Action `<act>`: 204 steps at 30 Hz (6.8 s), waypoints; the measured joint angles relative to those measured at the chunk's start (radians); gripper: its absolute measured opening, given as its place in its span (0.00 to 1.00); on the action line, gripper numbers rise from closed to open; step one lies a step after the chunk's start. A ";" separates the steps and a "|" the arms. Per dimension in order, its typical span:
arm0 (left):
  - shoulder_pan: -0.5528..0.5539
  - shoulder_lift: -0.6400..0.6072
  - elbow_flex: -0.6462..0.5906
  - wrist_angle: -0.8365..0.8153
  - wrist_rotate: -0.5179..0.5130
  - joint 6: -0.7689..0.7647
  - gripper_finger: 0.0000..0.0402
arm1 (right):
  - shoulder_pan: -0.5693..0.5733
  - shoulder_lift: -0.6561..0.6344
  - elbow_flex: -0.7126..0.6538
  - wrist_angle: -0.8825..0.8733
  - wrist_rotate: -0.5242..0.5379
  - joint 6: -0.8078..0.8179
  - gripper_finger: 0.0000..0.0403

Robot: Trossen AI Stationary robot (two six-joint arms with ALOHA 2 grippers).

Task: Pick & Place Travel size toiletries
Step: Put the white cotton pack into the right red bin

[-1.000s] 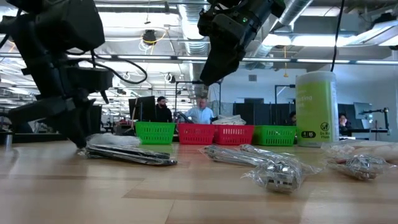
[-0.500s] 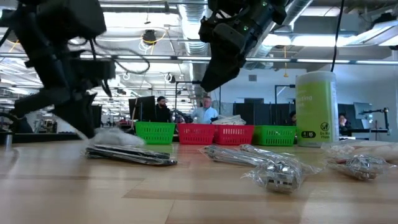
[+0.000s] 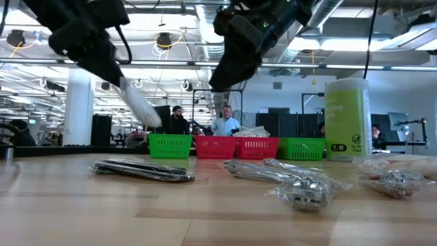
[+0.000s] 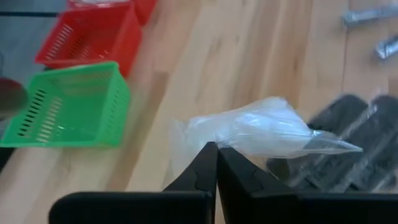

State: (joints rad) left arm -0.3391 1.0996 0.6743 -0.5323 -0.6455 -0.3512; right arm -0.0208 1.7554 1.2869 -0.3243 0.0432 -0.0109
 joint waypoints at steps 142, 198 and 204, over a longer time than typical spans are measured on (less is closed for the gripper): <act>0.147 -0.026 -0.001 0.615 -0.057 0.205 0.13 | -0.318 0.034 -0.096 -0.134 0.709 0.172 0.00; 0.148 -0.026 -0.001 0.615 -0.057 0.205 0.13 | -0.359 0.033 -0.156 -0.071 0.630 0.188 0.51; 0.148 -0.026 -0.001 0.615 -0.057 0.205 0.13 | -0.352 0.033 -0.156 -0.074 0.630 0.187 0.53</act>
State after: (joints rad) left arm -0.1913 1.0732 0.6735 0.0826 -0.7025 -0.1463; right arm -0.3725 1.7885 1.1313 -0.3984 0.6731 0.1759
